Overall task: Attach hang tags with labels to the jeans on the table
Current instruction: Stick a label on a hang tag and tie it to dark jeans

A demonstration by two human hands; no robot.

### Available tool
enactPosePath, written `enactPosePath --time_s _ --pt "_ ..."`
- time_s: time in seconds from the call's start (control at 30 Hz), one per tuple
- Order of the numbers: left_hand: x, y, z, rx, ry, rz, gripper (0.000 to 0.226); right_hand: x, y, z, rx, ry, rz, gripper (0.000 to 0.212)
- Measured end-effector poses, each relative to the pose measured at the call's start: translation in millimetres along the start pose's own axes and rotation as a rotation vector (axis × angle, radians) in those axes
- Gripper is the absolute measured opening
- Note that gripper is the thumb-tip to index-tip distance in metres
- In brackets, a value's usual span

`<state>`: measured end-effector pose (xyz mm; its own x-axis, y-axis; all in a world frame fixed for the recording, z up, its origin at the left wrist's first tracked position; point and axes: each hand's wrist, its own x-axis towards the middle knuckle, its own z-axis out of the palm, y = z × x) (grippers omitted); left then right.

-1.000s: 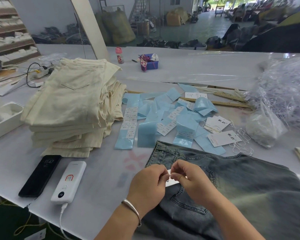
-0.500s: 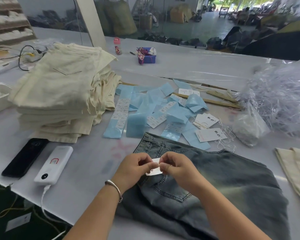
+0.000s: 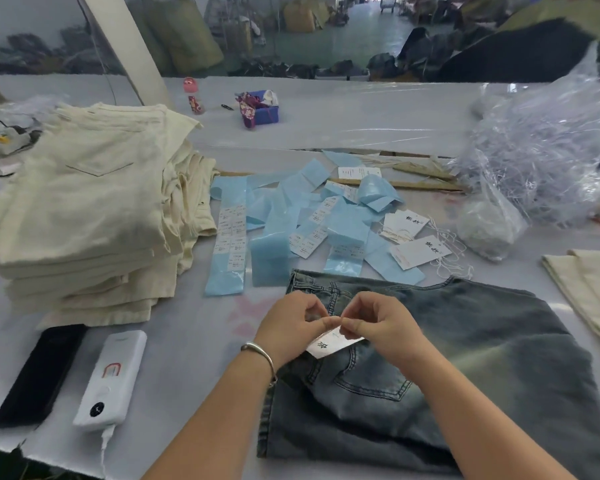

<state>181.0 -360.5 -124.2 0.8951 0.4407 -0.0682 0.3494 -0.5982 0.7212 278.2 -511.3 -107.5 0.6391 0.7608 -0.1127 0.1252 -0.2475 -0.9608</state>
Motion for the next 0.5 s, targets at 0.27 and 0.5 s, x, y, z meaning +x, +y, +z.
enactPosePath --time_s 0.27,0.5 --pt "84 36 33 0.404 -0.113 0.147 0.030 -30 20 -7 -0.086 0.280 0.187 0.013" --pt "134 21 76 0.715 -0.480 0.292 0.097 -76 42 -25 -0.144 0.537 0.410 0.013"
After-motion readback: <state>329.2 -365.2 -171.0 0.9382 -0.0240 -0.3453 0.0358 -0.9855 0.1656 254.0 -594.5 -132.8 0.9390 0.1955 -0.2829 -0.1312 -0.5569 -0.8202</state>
